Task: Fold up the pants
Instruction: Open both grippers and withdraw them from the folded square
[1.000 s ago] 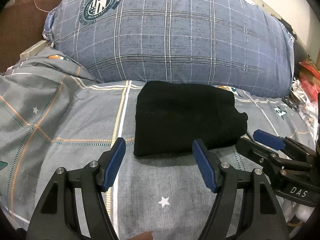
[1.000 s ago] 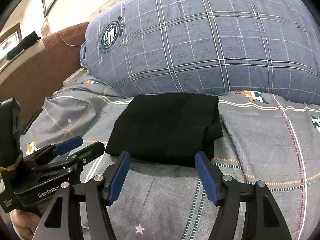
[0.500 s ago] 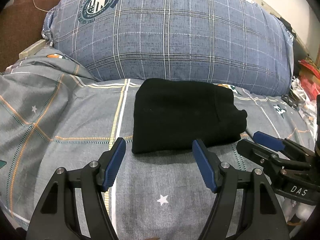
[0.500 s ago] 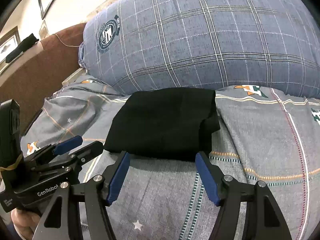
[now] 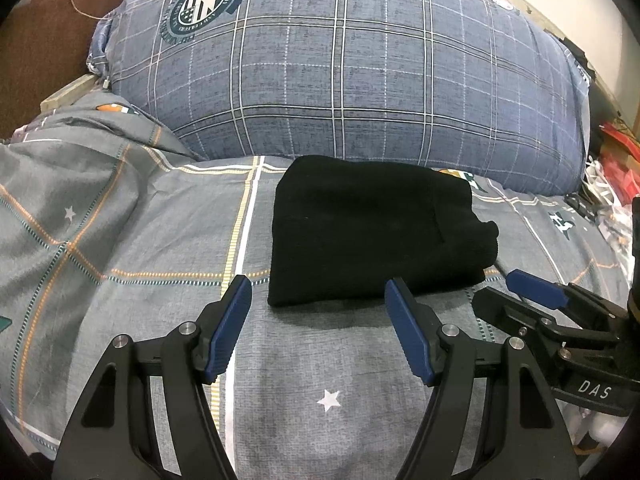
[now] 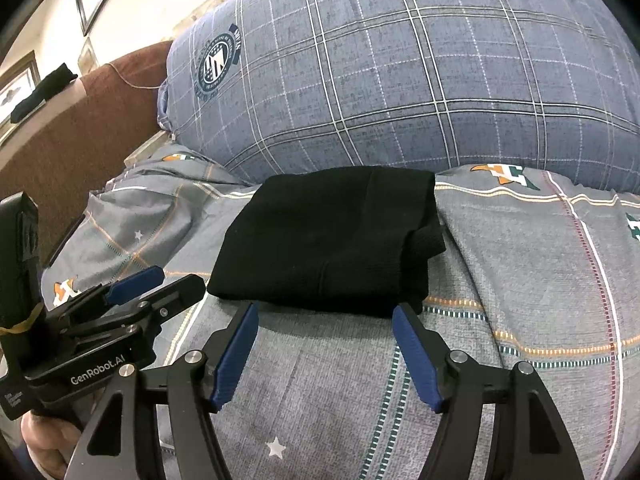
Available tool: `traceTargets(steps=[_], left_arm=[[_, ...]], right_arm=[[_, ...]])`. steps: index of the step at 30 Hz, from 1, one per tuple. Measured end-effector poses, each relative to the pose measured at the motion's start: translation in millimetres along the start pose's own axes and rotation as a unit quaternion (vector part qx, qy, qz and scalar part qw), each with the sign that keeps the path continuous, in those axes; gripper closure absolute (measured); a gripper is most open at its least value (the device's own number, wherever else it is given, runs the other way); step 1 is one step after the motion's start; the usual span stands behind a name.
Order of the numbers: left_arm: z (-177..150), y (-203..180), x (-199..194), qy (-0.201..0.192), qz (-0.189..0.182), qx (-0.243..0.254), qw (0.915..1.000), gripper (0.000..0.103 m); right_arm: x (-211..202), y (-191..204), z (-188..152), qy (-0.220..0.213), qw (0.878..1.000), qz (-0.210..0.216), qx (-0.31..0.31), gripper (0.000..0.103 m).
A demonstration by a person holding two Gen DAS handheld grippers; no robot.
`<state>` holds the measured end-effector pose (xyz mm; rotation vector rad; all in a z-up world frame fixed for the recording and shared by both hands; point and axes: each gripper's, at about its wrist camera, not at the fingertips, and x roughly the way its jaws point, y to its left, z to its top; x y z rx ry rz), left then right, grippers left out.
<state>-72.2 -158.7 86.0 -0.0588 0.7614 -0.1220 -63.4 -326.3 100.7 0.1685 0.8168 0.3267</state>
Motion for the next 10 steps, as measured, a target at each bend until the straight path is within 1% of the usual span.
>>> traceTargets(steps=[10], left_arm=[[-2.2, -0.5, -5.8, -0.023, -0.001, 0.010, 0.9997, 0.033]], right_arm=[[1.5, 1.2, -4.5, 0.006, 1.000, 0.000, -0.001, 0.035]])
